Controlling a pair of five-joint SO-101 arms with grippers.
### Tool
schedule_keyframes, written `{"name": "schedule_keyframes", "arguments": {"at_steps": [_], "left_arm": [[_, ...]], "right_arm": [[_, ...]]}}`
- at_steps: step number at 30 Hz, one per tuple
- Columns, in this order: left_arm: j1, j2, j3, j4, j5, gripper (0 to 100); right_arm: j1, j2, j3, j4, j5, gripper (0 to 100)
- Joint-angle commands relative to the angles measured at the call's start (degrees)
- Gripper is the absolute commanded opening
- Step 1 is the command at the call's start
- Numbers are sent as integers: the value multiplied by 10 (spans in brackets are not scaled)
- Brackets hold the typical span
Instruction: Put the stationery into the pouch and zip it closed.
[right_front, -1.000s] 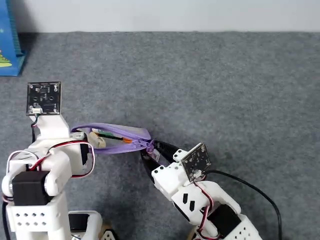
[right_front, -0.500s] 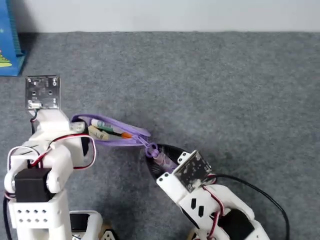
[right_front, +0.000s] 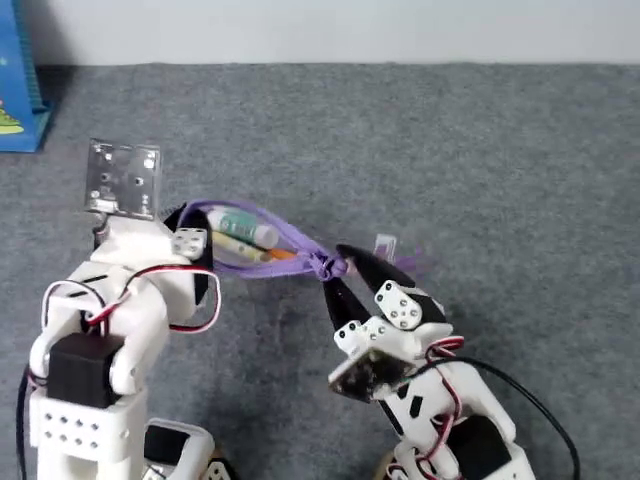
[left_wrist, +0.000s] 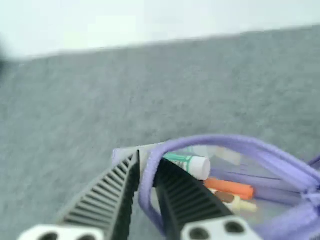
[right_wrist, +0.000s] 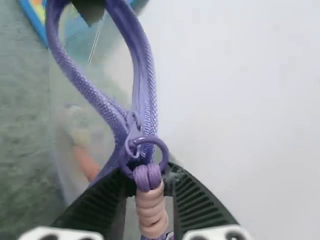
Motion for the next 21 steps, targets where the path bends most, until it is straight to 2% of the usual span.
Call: {"name": "schedule_keyframes", "arguments": {"at_steps": [1, 3, 6, 10, 16, 21], "left_arm": [[66, -4, 34, -87, -20, 24], [69, -4, 77, -153, -53, 70], [68, -4, 130, -244, -53, 160], [68, -4, 153, -318, -51, 195], [71, -4, 154, -395, -50, 195], [72, -5, 154, -406, -50, 195]], "right_arm": [[-17, -26, 1, -61, 31, 8], [-19, -20, 0, -79, 25, 8], [-32, -20, 4, -104, 29, 8], [-77, -20, 0, -109, 30, 8], [-138, -20, 0, -104, 30, 8], [-175, -19, 8, -103, 69, 8]]}}
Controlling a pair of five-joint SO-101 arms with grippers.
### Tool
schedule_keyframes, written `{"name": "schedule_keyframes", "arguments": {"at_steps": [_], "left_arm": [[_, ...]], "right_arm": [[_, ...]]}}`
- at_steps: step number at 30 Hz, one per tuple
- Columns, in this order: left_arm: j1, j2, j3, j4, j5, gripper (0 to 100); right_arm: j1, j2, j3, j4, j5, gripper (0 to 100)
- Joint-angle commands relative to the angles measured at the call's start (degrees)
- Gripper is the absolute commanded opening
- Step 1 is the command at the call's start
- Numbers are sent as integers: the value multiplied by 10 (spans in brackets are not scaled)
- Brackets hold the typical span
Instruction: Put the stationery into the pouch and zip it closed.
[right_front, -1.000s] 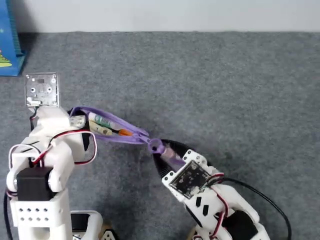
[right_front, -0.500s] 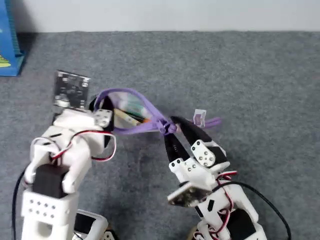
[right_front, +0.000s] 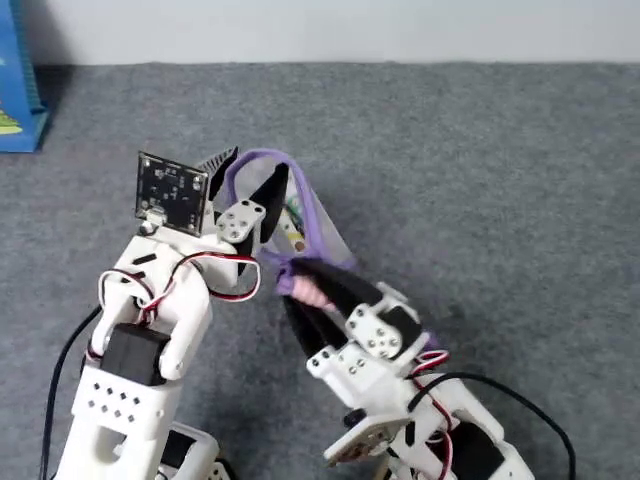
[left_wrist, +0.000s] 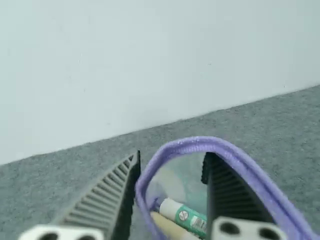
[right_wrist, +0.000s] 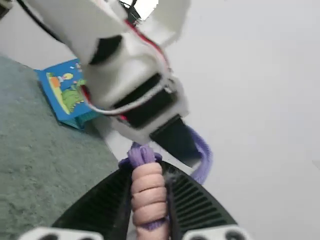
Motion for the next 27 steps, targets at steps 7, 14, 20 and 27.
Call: {"name": "schedule_keyframes", "arguments": {"at_steps": [7, 14, 20, 27], "left_arm": [[10, -12, -15, 6, -4, 195], [7, -19, -17, 48, -7, 195], [8, -147, -17, 105, -7, 195], [7, -288, -17, 179, -7, 198]], "right_arm": [[-36, 0, 1, -16, 57, 8], [-25, 0, -8, -16, 58, 8], [32, 0, -8, -16, 56, 8], [36, 1, -2, -60, 55, 8]]}}
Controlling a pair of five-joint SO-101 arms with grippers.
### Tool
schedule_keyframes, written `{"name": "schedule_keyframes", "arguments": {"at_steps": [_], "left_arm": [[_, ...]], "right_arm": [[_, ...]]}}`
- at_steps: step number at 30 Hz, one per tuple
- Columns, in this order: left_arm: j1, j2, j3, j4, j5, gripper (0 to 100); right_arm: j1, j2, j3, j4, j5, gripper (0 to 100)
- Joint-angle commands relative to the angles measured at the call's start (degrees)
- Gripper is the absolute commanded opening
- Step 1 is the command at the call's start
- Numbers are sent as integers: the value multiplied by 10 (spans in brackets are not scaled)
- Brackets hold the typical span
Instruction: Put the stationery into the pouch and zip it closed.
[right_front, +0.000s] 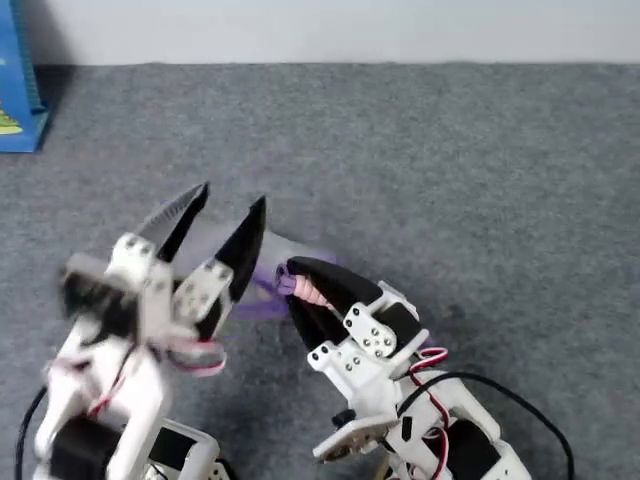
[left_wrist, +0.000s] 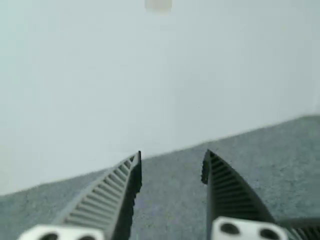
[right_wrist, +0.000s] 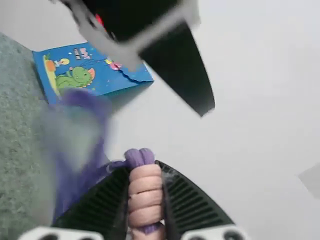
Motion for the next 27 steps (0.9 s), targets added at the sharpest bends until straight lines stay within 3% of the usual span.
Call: {"name": "schedule_keyframes", "arguments": {"at_steps": [1, 7, 13, 22, 27], "left_arm": [[0, -47, -16, 36, -8, 198], [-42, -109, -15, 81, -8, 198], [-40, -181, -16, 148, -8, 196], [-40, -231, -9, 292, -42, 195], [-45, -232, 9, 315, -43, 171]], "right_arm": [[5, -2, -14, -32, 2, 8], [7, -2, 33, -103, 4, 8], [7, -2, 55, -185, 4, 8], [6, -1, 19, -190, -4, 8], [8, 0, -21, -183, -68, 8]]}}
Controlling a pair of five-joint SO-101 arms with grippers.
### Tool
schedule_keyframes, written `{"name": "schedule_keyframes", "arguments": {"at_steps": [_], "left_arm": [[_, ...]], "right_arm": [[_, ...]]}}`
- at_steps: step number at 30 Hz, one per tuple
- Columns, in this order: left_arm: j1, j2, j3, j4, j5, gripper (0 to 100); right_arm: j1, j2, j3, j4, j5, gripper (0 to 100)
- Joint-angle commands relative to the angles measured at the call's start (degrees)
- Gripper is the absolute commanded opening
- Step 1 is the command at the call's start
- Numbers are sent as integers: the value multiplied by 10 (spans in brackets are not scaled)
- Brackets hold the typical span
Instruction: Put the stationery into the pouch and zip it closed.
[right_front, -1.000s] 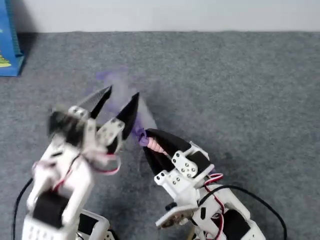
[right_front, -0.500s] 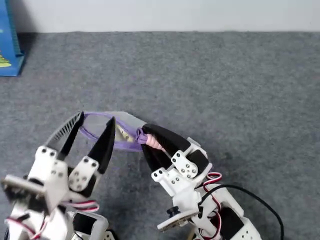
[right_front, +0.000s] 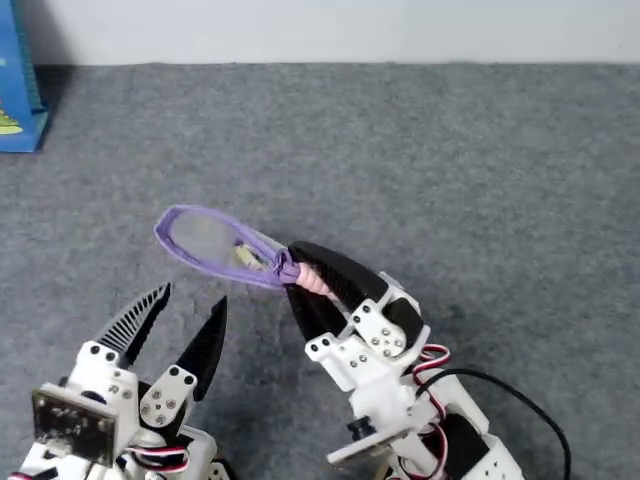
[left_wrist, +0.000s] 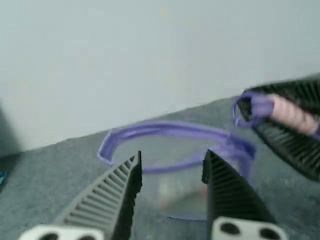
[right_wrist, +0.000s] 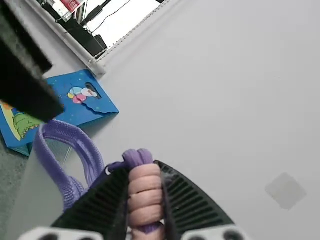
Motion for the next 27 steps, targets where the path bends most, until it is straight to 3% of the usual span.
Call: {"name": "schedule_keyframes", "arguments": {"at_steps": [1, 4, 9, 11, 17, 20, 22, 27], "left_arm": [[-6, -4, 15, 5, -7, 152], [-13, -4, 43, -8, -20, 89], [-124, -1, 109, -81, -47, 37], [-128, -1, 153, -113, -55, 37], [-73, -3, 198, -169, -53, 37], [-37, -3, 141, -121, -53, 65], [6, -3, 93, -75, -51, 136], [90, -1, 9, 15, 15, 274]], "right_arm": [[5, -1, -68, -7, -28, 8], [5, -3, -76, 19, -30, 8], [4, -4, -97, 53, -33, 8], [3, -3, -106, 69, -62, 8], [1, -2, -112, 137, -131, 8], [1, -2, -111, 151, -136, 8], [1, -1, -111, 150, -136, 8], [0, -1, -105, 145, -136, 8]]}}
